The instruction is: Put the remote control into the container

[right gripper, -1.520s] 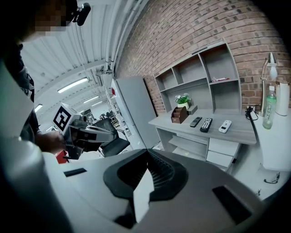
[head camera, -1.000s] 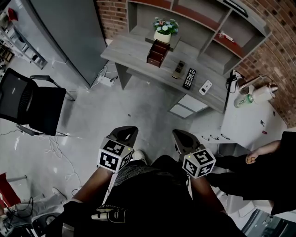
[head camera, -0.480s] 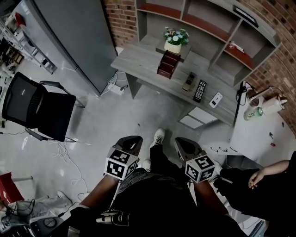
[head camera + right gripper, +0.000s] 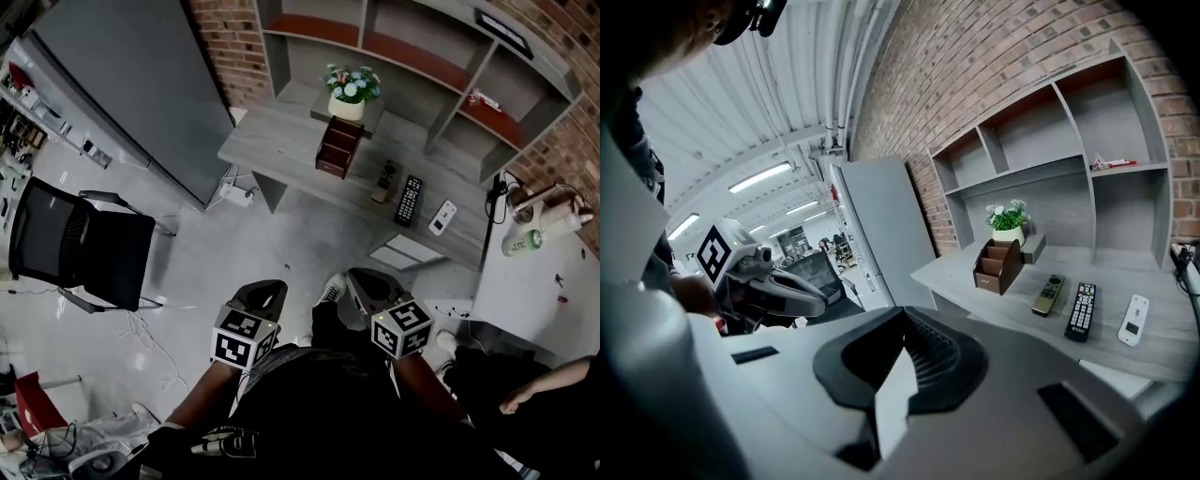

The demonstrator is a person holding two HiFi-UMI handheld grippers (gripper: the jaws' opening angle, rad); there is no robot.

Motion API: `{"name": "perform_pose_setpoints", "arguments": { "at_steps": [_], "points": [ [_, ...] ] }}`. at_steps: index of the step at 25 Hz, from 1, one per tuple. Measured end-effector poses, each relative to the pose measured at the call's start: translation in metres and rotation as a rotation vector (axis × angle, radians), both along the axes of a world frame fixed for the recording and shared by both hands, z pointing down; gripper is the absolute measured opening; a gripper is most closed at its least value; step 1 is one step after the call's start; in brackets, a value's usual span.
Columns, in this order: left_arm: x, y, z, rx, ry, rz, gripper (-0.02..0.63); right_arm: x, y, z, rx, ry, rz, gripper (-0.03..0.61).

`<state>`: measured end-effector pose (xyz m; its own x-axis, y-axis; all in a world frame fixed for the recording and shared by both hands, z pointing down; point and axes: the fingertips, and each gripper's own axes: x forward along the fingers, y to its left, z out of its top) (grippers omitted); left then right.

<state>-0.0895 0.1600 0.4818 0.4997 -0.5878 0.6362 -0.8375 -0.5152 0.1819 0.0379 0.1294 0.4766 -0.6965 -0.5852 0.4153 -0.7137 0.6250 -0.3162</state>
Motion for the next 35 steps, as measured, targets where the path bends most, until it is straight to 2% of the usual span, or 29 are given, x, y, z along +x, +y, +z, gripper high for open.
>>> {"name": "perform_pose_setpoints", "arguments": {
  "at_steps": [5,10,15,26,35],
  "points": [
    [0.01,-0.067,-0.009,0.014,-0.019,0.061,0.006,0.016,-0.063,0.0,-0.002,-0.01,0.067,0.008],
    [0.036,-0.132,-0.026,0.032,0.0,0.129,0.006,0.044,-0.116,-0.001,-0.018,-0.015,0.147,0.008],
    [0.051,-0.186,-0.027,0.05,-0.023,0.165,0.006,0.071,-0.164,0.012,-0.042,-0.007,0.212,0.008],
    [0.058,-0.268,-0.014,0.04,-0.062,0.21,0.006,0.114,-0.222,0.034,-0.069,0.013,0.347,0.008],
    [0.053,-0.323,0.008,0.032,-0.067,0.33,0.006,0.14,-0.268,0.069,-0.132,0.018,0.624,0.008]
  ]
}}
